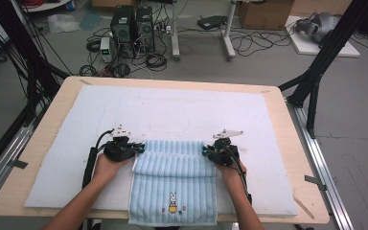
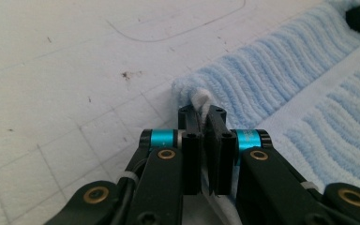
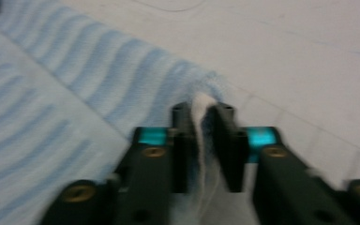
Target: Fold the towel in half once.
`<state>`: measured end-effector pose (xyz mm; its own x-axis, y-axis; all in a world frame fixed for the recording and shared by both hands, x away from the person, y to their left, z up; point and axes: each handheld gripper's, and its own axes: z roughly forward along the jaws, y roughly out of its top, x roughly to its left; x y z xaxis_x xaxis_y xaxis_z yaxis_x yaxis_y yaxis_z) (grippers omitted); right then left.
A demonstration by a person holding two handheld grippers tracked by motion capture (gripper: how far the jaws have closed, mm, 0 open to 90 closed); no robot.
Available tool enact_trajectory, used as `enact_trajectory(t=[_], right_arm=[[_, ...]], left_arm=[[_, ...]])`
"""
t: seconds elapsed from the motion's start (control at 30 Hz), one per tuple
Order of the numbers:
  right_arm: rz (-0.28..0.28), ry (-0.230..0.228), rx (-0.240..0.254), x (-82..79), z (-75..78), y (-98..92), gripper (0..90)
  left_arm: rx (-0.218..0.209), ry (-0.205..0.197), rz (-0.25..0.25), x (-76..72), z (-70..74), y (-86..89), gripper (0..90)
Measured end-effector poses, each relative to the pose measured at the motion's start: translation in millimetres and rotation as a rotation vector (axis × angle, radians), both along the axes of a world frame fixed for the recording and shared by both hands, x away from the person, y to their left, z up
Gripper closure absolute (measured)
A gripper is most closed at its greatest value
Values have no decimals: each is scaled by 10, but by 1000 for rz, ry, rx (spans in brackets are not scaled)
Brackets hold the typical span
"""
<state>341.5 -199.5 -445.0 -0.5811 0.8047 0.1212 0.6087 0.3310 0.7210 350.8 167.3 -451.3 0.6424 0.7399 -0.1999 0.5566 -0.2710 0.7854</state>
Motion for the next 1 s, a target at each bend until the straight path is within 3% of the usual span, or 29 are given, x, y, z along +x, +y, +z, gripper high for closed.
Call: enact_trajectory(t=[0.03,0.2,0.27,0.53,0.6,0.67,0.73,0.9,0.97,1.0], right_arm=[[2,0,-1,14,4,7,832],[-18,-11,31,124,-7,-20,837],[-26,-18,39,160,-6,-19,837],[-46,-61,40,352,46,-16,835],[-50,-71,37,416,69,-10,835],[-61,-96,0,492,107,12,835],[-78,-113,-11,559,143,33,835],[-103,-155,-6,724,217,70,835],[-110,-167,-3,760,223,74,835],[-115,-165,0,781,223,77,835]], left_arm=[[-16,15,9,28,-1,8,853],[-48,0,48,142,24,25,853],[-51,17,51,196,18,29,853],[-84,-22,55,448,148,58,852],[-85,-39,50,517,183,54,851],[-85,-61,39,585,222,59,849],[-93,-102,45,640,246,73,849],[-64,-122,62,776,290,63,849],[-76,-163,80,800,287,65,849],[-81,-158,84,818,274,68,850]])
